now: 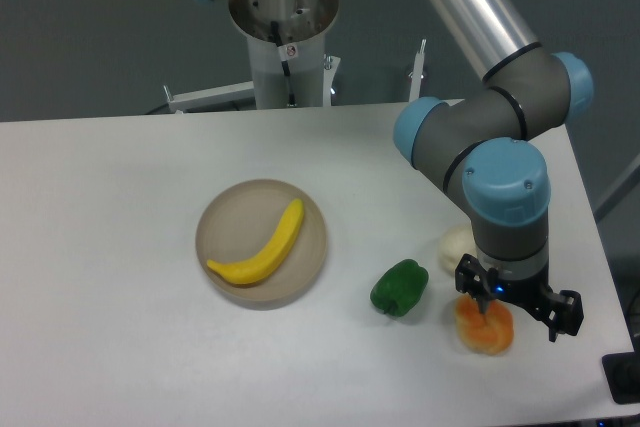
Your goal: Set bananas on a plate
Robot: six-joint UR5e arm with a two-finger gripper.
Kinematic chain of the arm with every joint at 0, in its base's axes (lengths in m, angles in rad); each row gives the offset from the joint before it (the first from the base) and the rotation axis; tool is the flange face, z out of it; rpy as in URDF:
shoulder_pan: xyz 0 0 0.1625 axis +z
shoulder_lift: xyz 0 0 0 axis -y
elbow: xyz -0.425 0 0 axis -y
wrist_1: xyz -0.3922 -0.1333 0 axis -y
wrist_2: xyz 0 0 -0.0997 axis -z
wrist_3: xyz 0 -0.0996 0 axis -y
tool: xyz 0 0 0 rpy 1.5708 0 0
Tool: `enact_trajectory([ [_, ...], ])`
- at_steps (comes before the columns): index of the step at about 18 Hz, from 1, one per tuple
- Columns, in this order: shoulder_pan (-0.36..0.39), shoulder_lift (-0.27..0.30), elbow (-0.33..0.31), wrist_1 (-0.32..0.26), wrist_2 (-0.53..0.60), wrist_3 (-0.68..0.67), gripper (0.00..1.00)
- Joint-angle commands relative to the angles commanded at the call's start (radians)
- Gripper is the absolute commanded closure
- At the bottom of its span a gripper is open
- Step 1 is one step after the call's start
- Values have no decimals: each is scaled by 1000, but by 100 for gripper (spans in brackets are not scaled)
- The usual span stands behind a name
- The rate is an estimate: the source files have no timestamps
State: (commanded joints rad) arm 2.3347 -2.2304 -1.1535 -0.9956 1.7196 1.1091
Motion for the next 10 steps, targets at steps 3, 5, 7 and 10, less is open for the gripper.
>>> enact_trajectory([
  [3,0,0,-2,0,0,0,0],
  [5,0,2,-2,0,0,0,0],
  [7,0,2,-3,0,0,2,0],
  [10,2,3,-6,2,0,2,0],
])
